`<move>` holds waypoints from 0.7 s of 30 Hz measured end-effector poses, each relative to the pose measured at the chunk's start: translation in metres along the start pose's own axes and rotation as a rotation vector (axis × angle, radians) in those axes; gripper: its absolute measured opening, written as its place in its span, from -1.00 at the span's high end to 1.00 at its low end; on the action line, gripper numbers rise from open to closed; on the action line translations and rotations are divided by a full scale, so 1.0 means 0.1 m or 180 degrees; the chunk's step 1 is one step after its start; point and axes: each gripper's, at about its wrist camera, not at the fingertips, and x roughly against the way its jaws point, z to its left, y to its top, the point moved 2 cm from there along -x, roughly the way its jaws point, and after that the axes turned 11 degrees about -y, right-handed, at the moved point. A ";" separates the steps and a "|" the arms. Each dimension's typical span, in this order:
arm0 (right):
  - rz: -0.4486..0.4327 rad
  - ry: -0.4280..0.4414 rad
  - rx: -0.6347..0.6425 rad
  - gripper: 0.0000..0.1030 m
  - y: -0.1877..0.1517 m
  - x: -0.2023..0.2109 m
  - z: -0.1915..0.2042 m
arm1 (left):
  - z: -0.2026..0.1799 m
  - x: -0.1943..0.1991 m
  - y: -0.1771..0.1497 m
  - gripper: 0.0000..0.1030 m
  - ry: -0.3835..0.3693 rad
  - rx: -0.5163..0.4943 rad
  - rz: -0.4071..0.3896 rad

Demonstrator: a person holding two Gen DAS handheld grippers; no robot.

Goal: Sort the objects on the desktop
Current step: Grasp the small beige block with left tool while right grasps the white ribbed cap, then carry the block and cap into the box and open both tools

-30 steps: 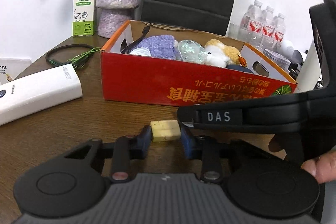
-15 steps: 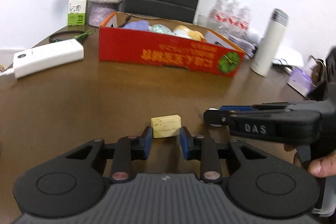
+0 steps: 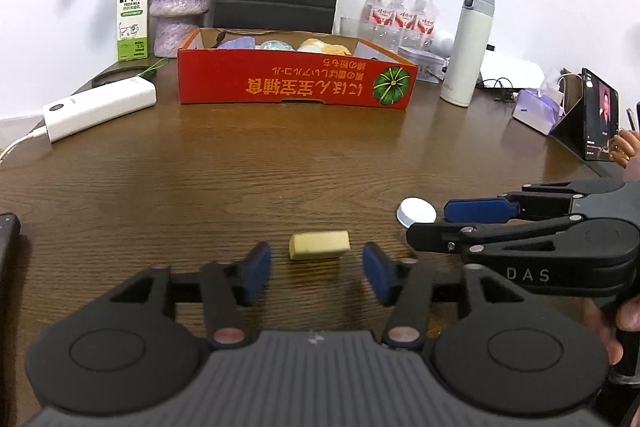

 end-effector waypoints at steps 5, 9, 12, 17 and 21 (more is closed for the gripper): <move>-0.0030 0.0027 -0.0034 0.14 0.05 -0.08 0.03 | 0.00 -0.08 0.05 -0.12 0.0030 -0.0027 0.0030; -0.0016 -0.0004 -0.0021 0.22 0.09 -0.16 0.05 | -0.03 -0.09 0.03 0.35 0.0014 -0.0118 0.0012; -0.0045 -0.0089 0.0063 0.47 0.09 -0.17 0.09 | 0.01 -0.09 0.03 0.36 -0.0039 -0.0041 -0.0020; -0.0058 -0.0072 0.0056 0.48 0.07 -0.14 0.08 | 0.02 -0.08 0.03 0.37 -0.0055 0.0001 -0.0046; -0.0060 -0.0074 0.0006 0.48 0.06 -0.13 0.06 | 0.04 -0.07 0.04 0.37 -0.0059 0.0029 -0.0063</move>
